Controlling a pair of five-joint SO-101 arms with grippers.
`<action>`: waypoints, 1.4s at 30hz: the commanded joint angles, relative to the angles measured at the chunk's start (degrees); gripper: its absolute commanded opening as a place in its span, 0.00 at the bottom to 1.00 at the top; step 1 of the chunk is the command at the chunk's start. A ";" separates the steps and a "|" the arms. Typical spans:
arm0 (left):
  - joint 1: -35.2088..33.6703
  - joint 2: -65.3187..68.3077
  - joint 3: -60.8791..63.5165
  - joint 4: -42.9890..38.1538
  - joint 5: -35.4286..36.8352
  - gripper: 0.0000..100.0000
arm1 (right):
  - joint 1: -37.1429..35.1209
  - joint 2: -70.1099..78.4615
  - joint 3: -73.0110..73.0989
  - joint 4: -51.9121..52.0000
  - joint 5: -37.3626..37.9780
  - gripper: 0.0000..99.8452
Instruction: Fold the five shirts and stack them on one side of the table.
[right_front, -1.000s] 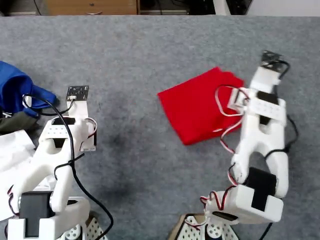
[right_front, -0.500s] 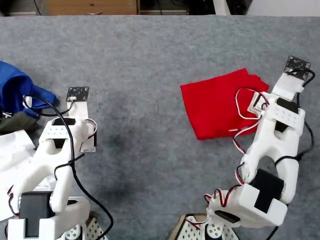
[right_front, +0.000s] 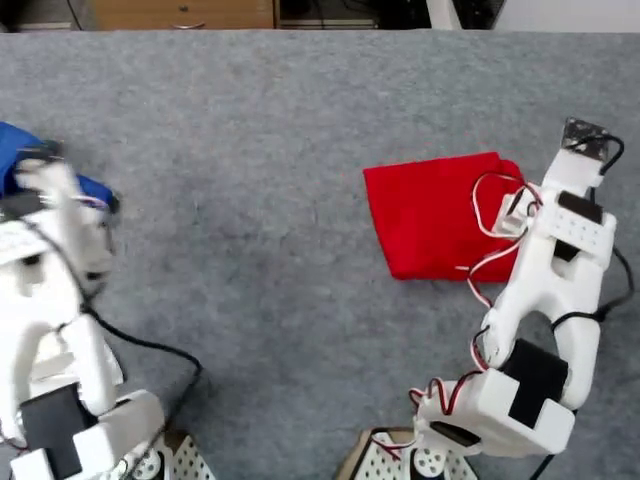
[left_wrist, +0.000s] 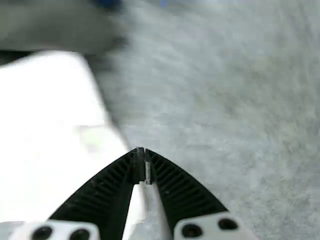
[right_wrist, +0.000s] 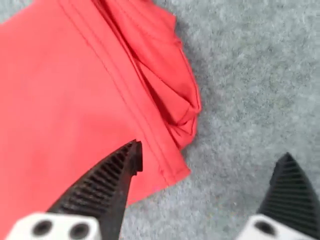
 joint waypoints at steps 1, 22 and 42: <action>-11.87 -1.54 -12.13 9.23 -4.31 0.02 | 0.48 -6.02 -5.41 4.48 0.97 0.35; -27.78 17.36 5.10 -21.01 -8.62 0.18 | -17.80 -11.65 -6.64 9.32 0.70 0.13; 4.40 0.57 -22.86 12.66 0.62 0.02 | -28.88 -11.74 -6.64 3.78 1.05 0.13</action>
